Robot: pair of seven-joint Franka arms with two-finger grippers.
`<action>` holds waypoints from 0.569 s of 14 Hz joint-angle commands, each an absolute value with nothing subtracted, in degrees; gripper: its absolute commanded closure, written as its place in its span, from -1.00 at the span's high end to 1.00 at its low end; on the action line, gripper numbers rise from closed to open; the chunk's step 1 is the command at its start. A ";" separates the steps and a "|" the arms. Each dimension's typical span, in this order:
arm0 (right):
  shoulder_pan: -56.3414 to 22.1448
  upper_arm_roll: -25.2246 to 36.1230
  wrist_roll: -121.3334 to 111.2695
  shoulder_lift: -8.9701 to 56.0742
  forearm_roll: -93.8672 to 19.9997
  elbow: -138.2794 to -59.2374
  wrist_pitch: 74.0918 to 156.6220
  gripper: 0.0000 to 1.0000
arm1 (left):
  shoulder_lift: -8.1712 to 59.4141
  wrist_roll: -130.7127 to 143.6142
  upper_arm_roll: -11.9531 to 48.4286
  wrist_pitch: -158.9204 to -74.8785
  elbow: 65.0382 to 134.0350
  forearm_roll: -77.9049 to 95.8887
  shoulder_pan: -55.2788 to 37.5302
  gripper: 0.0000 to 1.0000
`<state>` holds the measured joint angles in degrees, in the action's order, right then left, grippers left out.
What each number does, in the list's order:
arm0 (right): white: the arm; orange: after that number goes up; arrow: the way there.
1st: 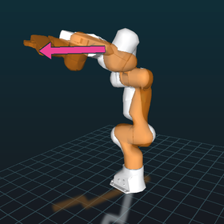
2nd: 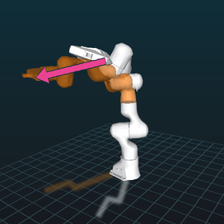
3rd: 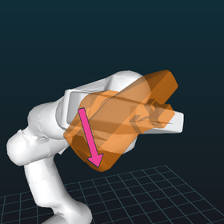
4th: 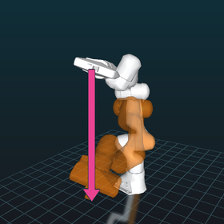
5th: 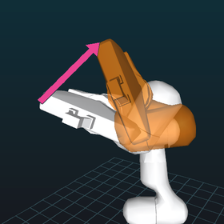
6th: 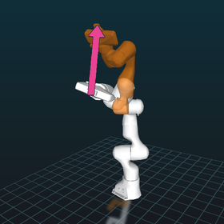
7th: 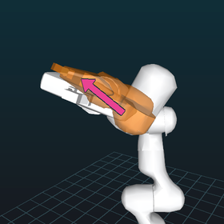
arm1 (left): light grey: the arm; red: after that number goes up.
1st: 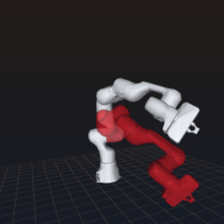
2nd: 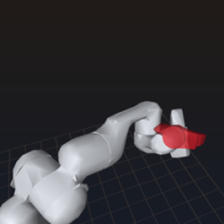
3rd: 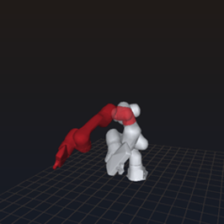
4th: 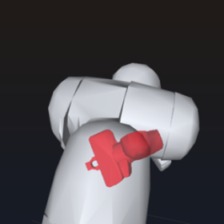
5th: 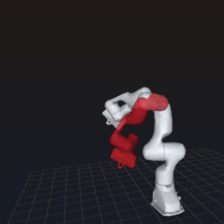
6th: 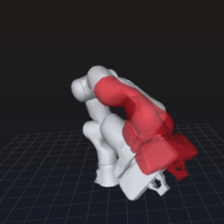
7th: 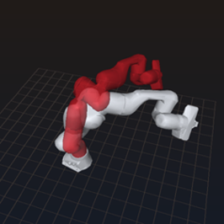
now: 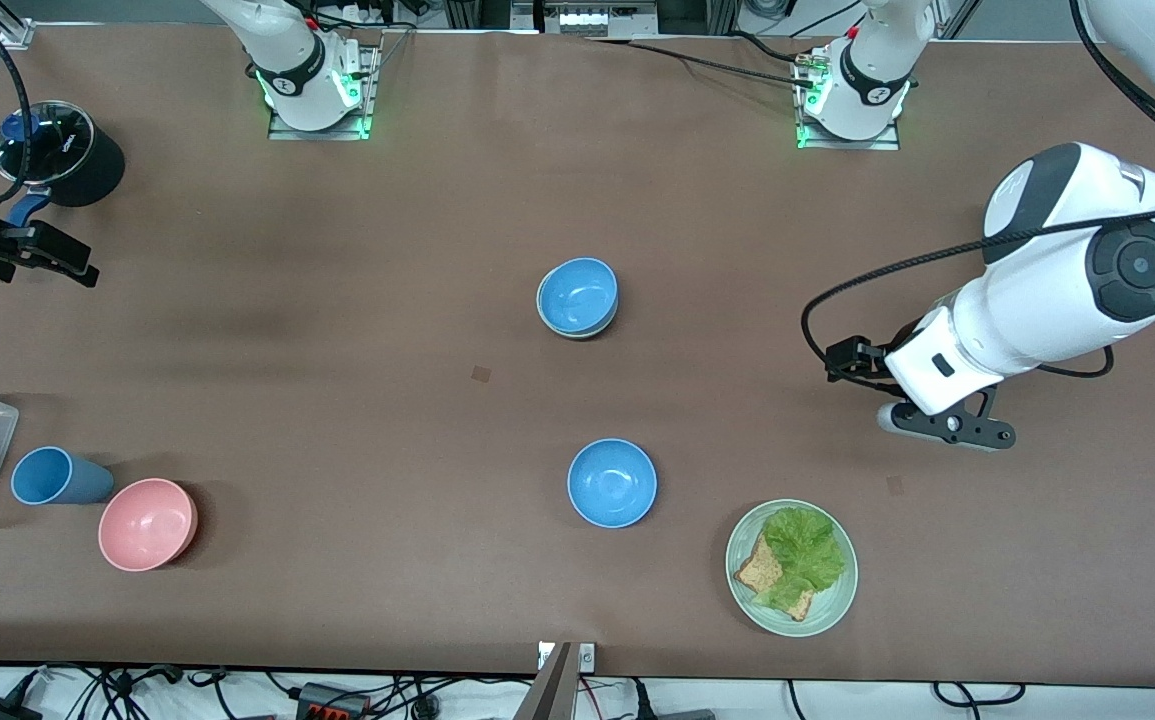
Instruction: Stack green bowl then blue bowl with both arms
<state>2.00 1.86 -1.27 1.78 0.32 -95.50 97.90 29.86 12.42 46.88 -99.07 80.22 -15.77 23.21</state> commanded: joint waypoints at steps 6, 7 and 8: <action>2.20 1.85 -2.63 0.62 0.88 -95.98 97.65 1.00 | 27.17 4.31 32.82 -89.91 71.89 -15.32 13.03 1.00; 2.20 1.85 -2.72 0.62 0.88 -95.89 97.65 1.00 | 25.85 3.87 29.56 -90.26 72.50 -12.25 11.62 1.00; 2.20 1.85 -2.72 0.62 0.88 -95.89 97.73 1.00 | 25.06 3.52 26.31 -90.52 73.29 -9.00 10.64 1.00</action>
